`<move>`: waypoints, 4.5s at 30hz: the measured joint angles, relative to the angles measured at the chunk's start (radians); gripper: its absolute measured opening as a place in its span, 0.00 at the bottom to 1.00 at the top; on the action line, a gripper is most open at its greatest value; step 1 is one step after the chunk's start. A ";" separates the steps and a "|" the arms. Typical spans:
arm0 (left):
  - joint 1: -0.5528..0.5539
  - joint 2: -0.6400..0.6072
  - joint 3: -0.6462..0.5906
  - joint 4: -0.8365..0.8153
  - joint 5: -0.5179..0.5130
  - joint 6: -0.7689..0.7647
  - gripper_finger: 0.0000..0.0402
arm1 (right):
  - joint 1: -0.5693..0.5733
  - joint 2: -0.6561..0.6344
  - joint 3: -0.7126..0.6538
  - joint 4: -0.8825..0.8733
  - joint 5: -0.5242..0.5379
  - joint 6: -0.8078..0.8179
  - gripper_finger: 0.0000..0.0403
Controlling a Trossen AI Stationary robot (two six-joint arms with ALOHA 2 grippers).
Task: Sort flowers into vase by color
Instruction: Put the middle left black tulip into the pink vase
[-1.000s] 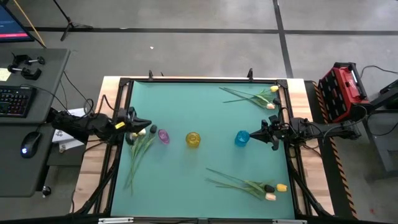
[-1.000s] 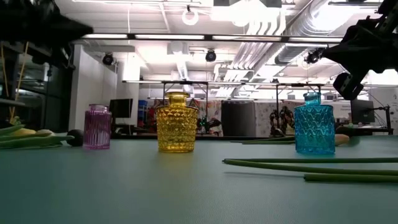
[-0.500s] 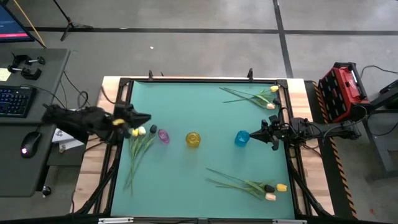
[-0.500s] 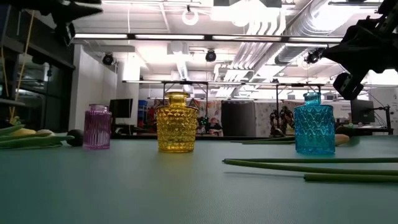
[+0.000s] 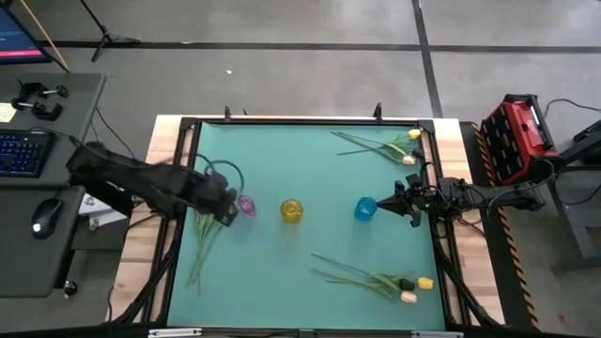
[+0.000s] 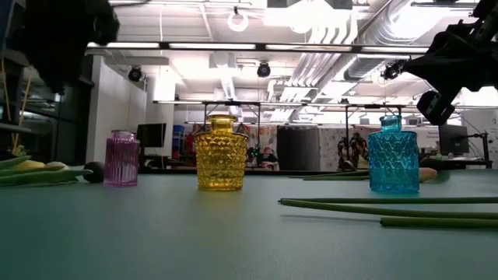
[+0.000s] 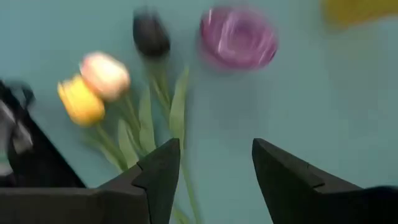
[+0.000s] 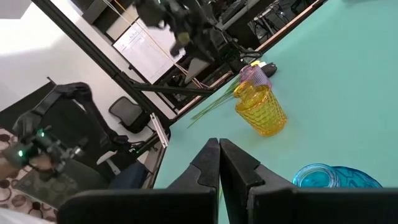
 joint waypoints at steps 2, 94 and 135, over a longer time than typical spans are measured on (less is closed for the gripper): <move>-0.001 0.074 0.000 0.001 0.045 -0.002 0.47 | 0.000 0.000 0.000 0.000 0.000 0.000 0.00; 0.038 -0.219 -0.076 0.985 -0.718 0.997 0.00 | 0.000 0.000 0.000 0.000 0.000 0.000 0.00; 0.087 -0.648 -0.551 1.538 -0.336 1.131 0.00 | 0.000 0.000 0.000 0.000 0.000 0.000 0.00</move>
